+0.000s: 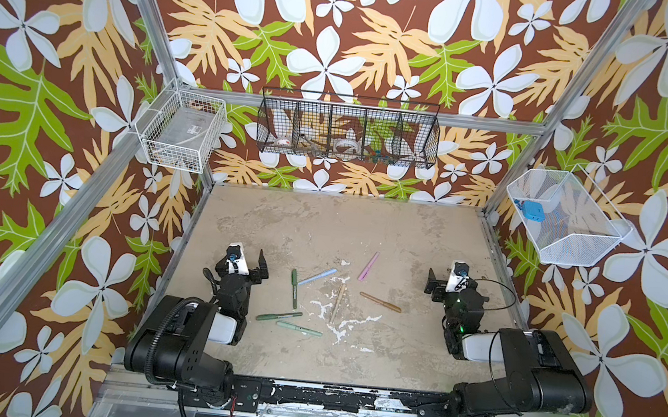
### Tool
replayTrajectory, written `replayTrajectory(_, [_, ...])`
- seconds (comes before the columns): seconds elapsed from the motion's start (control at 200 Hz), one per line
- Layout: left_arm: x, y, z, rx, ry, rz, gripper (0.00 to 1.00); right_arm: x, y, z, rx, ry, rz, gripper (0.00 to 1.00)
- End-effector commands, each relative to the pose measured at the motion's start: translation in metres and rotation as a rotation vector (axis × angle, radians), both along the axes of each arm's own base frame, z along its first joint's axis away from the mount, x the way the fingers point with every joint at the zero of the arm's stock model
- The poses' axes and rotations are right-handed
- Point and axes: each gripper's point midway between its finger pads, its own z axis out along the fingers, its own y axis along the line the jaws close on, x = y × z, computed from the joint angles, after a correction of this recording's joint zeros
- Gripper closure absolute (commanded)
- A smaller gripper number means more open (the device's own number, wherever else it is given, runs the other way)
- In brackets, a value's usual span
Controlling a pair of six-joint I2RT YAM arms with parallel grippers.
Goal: Open the pen caps
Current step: 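Raise both arms and move the grippers over the scattered pens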
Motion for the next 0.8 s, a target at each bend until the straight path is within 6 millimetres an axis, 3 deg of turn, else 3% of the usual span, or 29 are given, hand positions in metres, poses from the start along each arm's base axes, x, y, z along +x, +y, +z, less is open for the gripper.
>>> replayTrajectory(0.0, [0.001, 0.014, 0.018, -0.016, -0.008, 0.11, 0.06, 0.003, -0.005, 0.027, -0.048, -0.049, -0.104, 0.02])
replayTrajectory(0.095, [-0.018, 0.008, 0.061, -0.004, -0.079, 0.161, 0.09, -0.002, 0.03, 0.074, -0.128, -0.088, -0.044, 0.03])
replayTrajectory(0.17, [-0.037, -0.003, 0.09, -0.103, -0.165, 0.132, 0.14, -0.014, 0.055, 0.113, -0.063, -0.179, 0.022, 0.07])
replayTrajectory(0.27, [-0.051, -0.032, 0.114, -0.275, -0.219, -0.058, 0.15, -0.018, 0.083, 0.135, 0.136, -0.155, 0.125, 0.15])
replayTrajectory(0.36, [-0.058, -0.07, 0.123, -0.398, -0.215, -0.274, 0.15, -0.014, 0.111, 0.133, 0.249, -0.059, 0.229, 0.2])
replayTrajectory(0.5, [-0.058, -0.134, 0.124, -0.469, -0.118, -0.561, 0.13, -0.005, 0.147, 0.114, 0.211, 0.09, 0.298, 0.23])
replayTrajectory(0.651, [-0.049, -0.194, 0.085, -0.432, 0.073, -0.697, 0.13, 0.003, 0.16, 0.082, 0.132, 0.202, 0.34, 0.23])
replayTrajectory(0.796, [-0.041, -0.236, 0.047, -0.334, 0.217, -0.745, 0.13, 0.006, 0.172, 0.043, -0.001, 0.381, 0.418, 0.27])
